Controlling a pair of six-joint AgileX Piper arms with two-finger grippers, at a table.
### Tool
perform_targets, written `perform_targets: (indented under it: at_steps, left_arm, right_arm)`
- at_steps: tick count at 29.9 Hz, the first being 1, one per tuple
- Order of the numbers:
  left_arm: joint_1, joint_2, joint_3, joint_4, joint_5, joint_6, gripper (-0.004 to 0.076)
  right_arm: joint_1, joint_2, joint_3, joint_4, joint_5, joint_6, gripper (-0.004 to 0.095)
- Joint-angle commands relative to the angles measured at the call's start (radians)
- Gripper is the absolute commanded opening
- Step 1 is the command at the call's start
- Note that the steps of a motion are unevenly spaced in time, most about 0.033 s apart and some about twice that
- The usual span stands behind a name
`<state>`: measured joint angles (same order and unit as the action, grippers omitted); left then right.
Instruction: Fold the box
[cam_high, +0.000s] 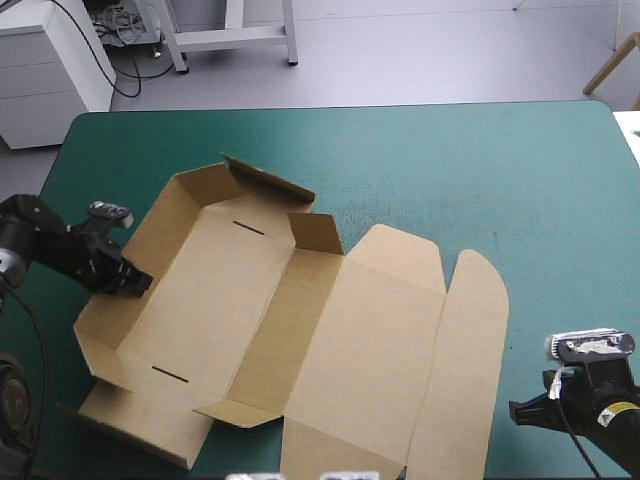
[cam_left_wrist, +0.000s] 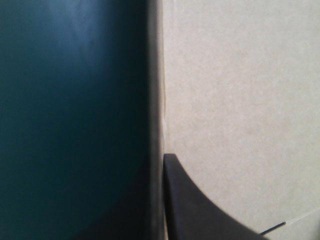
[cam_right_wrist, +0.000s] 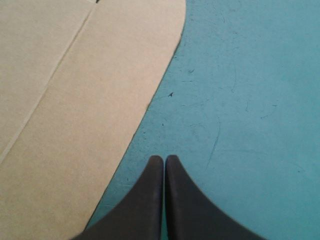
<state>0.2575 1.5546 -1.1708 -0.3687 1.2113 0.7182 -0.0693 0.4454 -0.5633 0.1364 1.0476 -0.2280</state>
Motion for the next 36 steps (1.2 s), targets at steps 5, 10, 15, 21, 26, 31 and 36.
perform_targets:
  at_steps: [5, 10, 15, 21, 26, 31, 36]
  left_arm:
    - [-0.294, -0.042, -0.285, 0.199, -0.004, -0.071, -0.0010]
    - [-0.472, -0.040, -0.378, 0.357, -0.125, -0.077, -0.0010]
    - [-0.648, -0.013, -0.407, 0.525, -0.273, -0.136, -0.0010]
    - [-0.803, 0.014, -0.407, 0.700, -0.399, -0.136, -0.0010]
    - [-0.895, 0.026, -0.407, 0.822, -0.462, -0.136, -0.0010]
    - [-0.969, 0.026, -0.407, 0.901, -0.496, -0.136, -0.0010]
    - [-1.052, 0.026, -0.407, 1.003, -0.529, -0.161, -0.0010]
  right_arm:
    - [-0.008, 0.008, -0.026, 0.005, -0.051, -0.010, -0.0004]
    - [-0.008, 0.008, -0.026, 0.005, -0.051, -0.010, -0.0004]
    - [-0.008, 0.008, -0.026, 0.005, -0.051, -0.010, -0.0004]
    - [-0.008, 0.008, -0.026, 0.005, -0.045, -0.007, -0.0004]
    - [-0.008, 0.008, -0.026, 0.013, -0.044, -0.007, -0.0004]
    - [-0.008, 0.008, -0.026, 0.032, -0.044, -0.007, -0.0004]
    - [-0.008, 0.008, -0.026, 0.036, -0.044, -0.007, -0.0004]
